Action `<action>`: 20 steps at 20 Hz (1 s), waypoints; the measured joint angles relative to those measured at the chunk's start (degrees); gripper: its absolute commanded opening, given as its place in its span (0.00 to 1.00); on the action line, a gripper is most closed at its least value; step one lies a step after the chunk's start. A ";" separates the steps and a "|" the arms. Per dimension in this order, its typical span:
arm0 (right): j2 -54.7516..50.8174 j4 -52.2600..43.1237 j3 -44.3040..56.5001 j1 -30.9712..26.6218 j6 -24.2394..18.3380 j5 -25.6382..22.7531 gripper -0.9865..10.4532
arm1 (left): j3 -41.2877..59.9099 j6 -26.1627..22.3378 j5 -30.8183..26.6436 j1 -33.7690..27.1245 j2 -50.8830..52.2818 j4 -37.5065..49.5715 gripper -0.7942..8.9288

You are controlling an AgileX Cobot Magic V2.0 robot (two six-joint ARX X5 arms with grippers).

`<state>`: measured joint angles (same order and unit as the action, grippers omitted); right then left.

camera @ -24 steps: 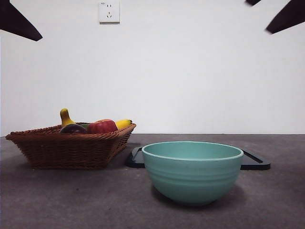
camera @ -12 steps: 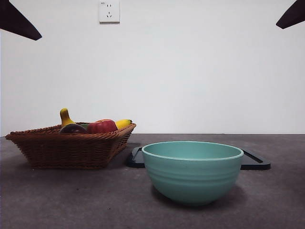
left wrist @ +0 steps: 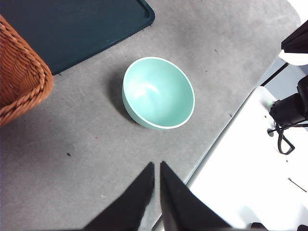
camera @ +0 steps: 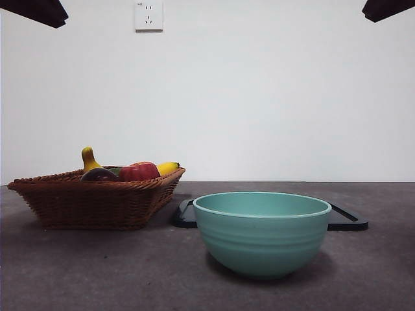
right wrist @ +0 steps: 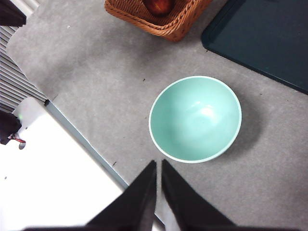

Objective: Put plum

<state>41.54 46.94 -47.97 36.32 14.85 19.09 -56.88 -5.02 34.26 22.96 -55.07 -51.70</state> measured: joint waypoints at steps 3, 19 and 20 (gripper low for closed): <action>0.00 -0.39 0.00 0.00 0.00 0.00 0.09 | 0.00 0.00 0.00 0.00 0.00 0.00 0.10; 0.00 -0.55 0.00 0.00 0.00 0.00 0.09 | 6.86 -7.96 -2.75 -11.32 17.03 27.91 0.10; 0.00 -0.55 0.00 0.00 0.00 0.00 0.09 | 10.93 -7.87 -6.01 -13.97 20.65 35.17 0.10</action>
<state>41.54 46.39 -47.97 36.32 14.85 19.09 -45.95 -12.88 28.25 8.99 -34.41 -16.53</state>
